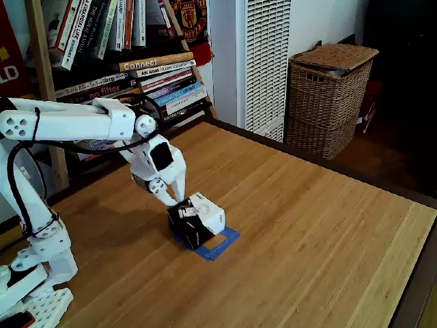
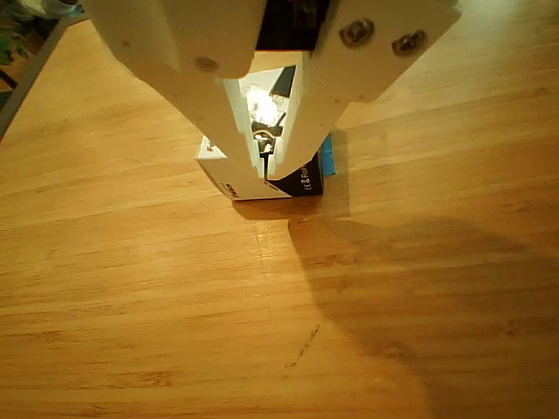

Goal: Push the box on top of the target

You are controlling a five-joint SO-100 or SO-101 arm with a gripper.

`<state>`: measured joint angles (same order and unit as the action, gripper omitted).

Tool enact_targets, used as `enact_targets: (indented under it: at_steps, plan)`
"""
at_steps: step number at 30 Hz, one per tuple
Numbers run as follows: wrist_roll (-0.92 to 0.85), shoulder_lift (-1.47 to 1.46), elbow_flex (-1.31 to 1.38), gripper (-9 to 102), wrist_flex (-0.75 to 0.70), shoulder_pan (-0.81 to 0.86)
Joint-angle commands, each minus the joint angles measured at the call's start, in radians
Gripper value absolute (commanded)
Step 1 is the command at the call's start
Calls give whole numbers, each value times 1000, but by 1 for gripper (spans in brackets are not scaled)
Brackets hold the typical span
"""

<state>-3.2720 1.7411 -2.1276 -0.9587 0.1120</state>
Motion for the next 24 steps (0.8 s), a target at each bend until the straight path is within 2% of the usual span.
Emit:
enact_targets:
  at_steps: [1, 24]
  plan:
    - [-23, 15, 11, 0, 21, 26]
    - [-83, -35, 61, 0, 43, 92]
